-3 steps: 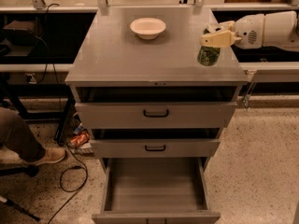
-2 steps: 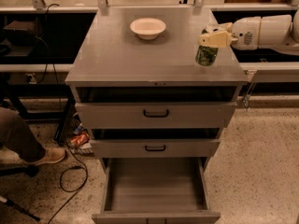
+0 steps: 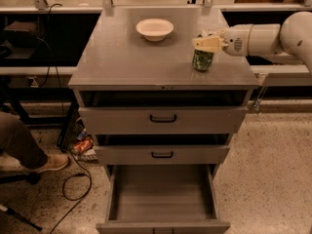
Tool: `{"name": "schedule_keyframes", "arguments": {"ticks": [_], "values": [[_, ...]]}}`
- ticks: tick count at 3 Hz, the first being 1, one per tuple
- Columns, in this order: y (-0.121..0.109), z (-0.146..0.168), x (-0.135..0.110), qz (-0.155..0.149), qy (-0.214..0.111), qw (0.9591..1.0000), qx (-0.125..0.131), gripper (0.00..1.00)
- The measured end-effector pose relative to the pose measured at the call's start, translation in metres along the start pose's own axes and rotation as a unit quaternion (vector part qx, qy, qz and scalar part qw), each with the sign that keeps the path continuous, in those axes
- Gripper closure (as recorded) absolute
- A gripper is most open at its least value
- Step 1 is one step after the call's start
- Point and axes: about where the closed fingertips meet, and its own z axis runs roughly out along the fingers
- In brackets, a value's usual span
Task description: Pick green can from bottom drawer and place on counter
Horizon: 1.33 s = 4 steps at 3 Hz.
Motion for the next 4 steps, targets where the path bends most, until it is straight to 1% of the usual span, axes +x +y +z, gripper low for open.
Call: {"name": "schedule_keyframes", "arguments": {"ticks": [1, 2, 4], "values": [[-0.0052, 0.0169, 0.006, 0.007, 0.01, 0.9999, 0.008, 1.0], [-0.0083, 0.025, 0.0086, 0.009, 0.017, 0.9998, 0.01, 0.88], [-0.0081, 0.0242, 0.0052, 0.009, 0.017, 0.9998, 0.01, 0.42]]}}
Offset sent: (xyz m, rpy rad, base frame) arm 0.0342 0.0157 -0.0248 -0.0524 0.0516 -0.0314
